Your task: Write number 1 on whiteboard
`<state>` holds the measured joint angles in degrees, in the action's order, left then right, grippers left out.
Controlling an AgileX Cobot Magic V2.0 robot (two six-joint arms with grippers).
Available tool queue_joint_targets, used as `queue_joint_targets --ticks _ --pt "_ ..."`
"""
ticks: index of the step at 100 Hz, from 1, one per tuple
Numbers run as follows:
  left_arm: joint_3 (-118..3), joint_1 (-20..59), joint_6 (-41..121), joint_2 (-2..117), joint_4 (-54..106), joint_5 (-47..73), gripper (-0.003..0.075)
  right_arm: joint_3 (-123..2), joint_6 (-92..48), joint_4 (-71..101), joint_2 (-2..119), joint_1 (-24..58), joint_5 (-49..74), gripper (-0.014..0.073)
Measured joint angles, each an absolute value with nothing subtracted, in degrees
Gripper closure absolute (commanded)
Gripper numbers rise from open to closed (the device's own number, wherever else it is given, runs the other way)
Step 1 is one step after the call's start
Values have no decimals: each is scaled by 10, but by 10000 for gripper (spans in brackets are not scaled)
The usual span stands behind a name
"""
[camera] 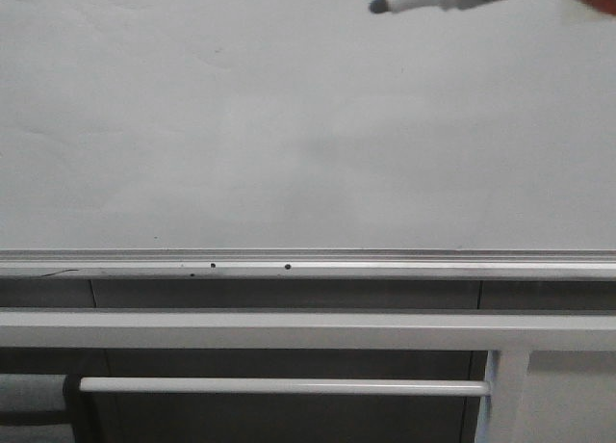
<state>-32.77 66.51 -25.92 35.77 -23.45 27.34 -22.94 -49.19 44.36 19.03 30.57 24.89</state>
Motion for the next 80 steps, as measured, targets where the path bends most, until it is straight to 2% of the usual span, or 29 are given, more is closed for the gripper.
queue_joint_targets --ticks 15,27,46,80 --pt "-296 660 -346 338 -286 272 741 -168 -465 444 105 306 236 655" --pt "-292 659 -398 336 -332 250 741 -130 -438 444 84 306 207 655" --pt "-291 659 -478 336 -387 233 741 -128 -429 447 94 306 127 655" --pt "-288 659 -492 336 -405 208 741 -153 -427 449 186 306 121 657"
